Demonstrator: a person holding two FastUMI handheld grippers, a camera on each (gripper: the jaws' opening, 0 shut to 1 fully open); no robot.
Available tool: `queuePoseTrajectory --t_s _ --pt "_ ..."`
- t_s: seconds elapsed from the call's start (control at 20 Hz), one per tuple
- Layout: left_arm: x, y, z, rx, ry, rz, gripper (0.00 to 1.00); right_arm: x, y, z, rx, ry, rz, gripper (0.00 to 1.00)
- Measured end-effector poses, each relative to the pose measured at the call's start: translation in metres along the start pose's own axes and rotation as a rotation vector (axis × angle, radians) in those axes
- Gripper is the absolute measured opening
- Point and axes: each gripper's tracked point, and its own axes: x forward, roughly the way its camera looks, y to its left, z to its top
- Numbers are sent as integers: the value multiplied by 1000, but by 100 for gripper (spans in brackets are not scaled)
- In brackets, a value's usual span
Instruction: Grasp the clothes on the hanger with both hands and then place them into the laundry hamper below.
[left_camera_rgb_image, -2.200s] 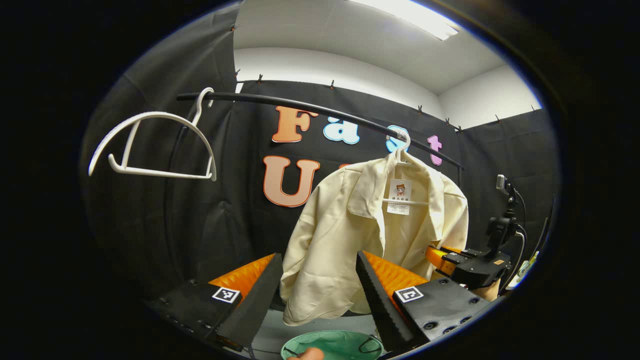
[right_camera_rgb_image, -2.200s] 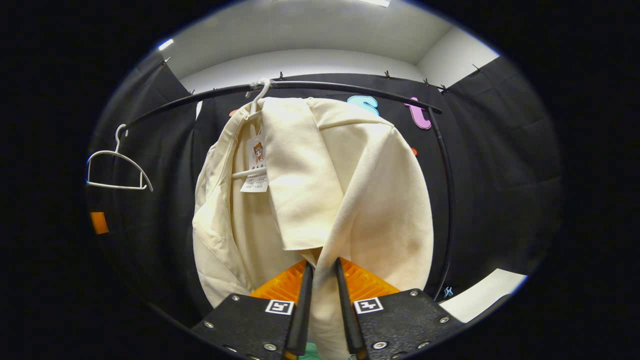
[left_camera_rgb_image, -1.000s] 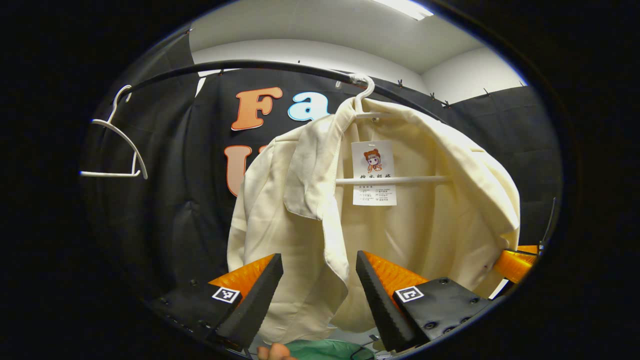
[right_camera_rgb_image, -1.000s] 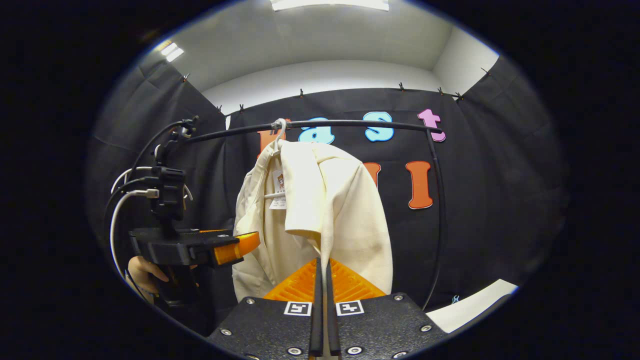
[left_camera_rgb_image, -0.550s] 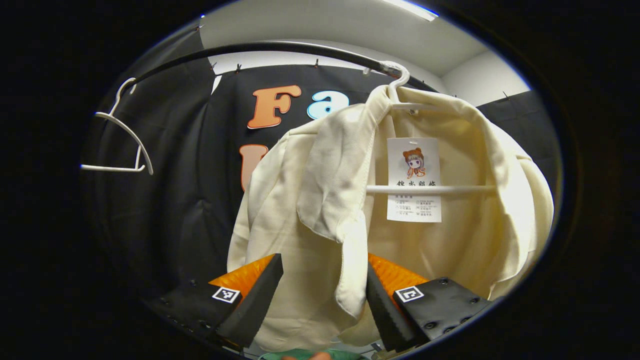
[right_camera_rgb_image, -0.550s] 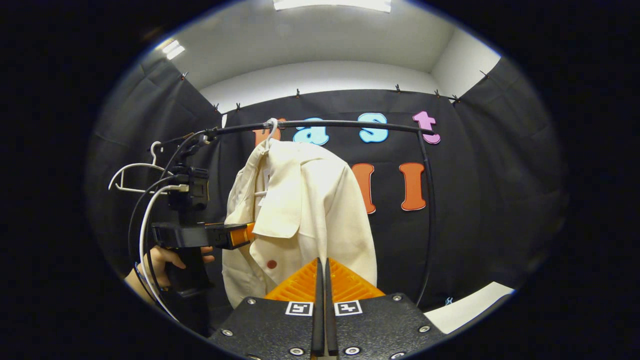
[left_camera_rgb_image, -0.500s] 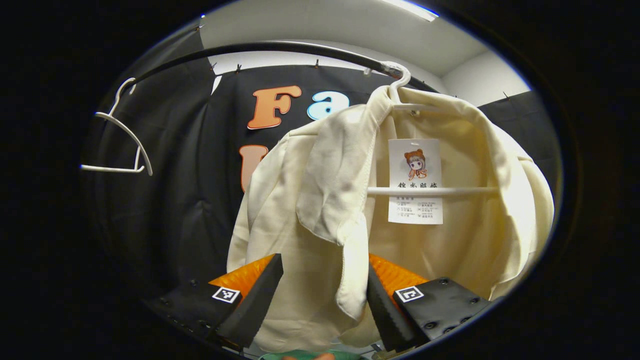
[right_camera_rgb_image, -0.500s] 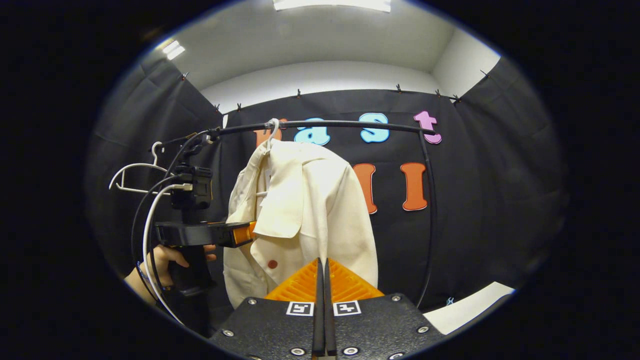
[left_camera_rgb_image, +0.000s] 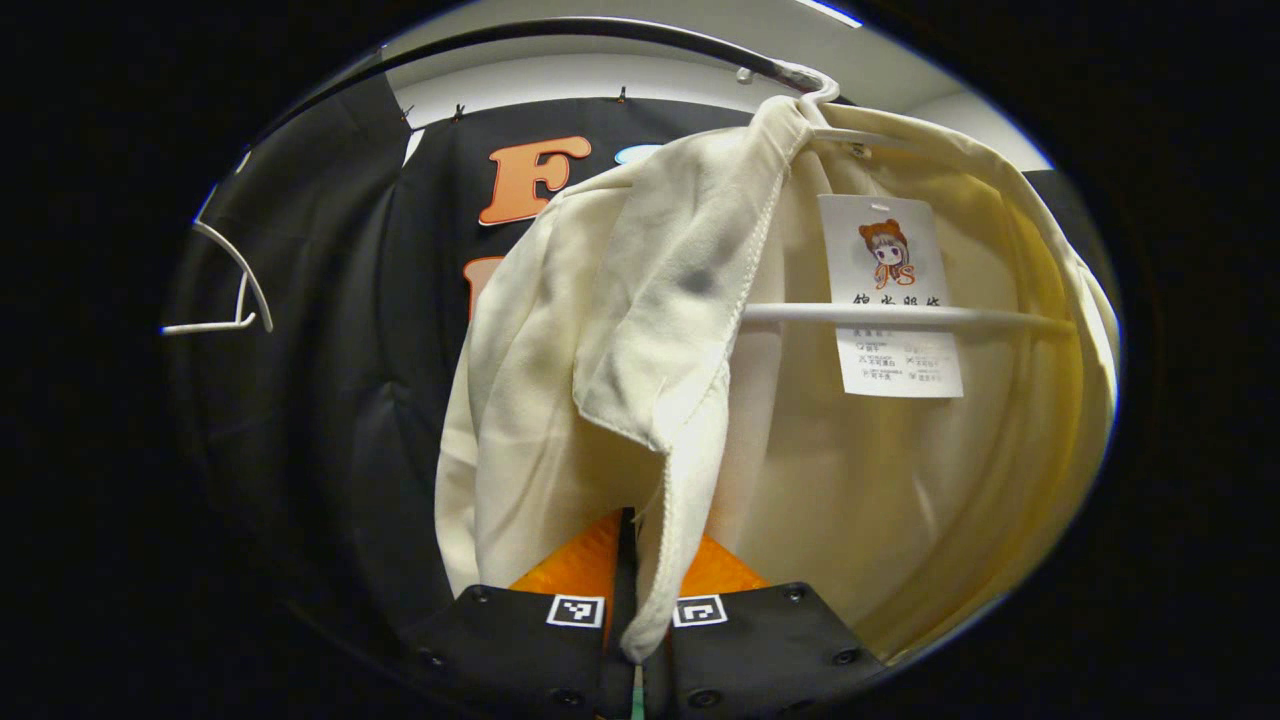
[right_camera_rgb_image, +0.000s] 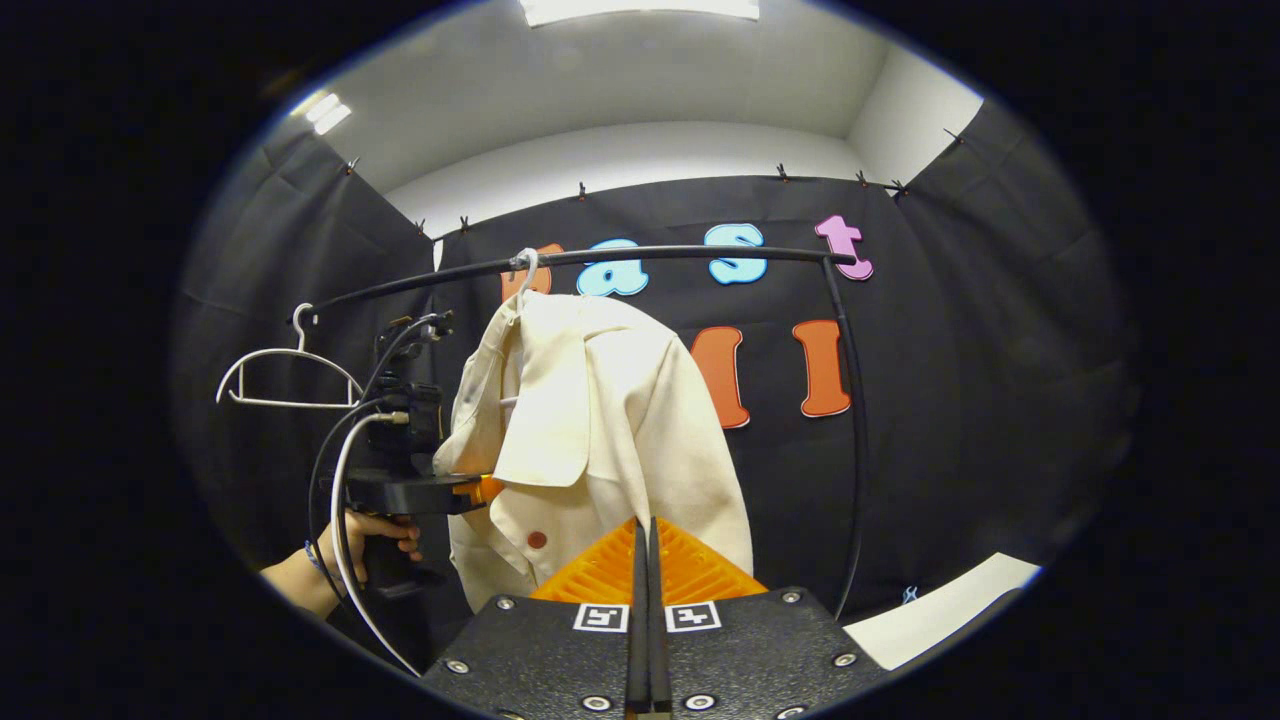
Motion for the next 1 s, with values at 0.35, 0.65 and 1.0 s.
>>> queuePoseTrajectory --t_s 0.35,0.65,1.0 --pt "-43 41 53 28 -113 55 11 19 -21 23 -68 -25 -94 0" --pt "-72 79 105 64 -217 106 10 16 -17 49 -101 -62 -124 0" --pt "-91 103 145 111 -286 170 11 5 -26 111 -168 -156 -182 0"
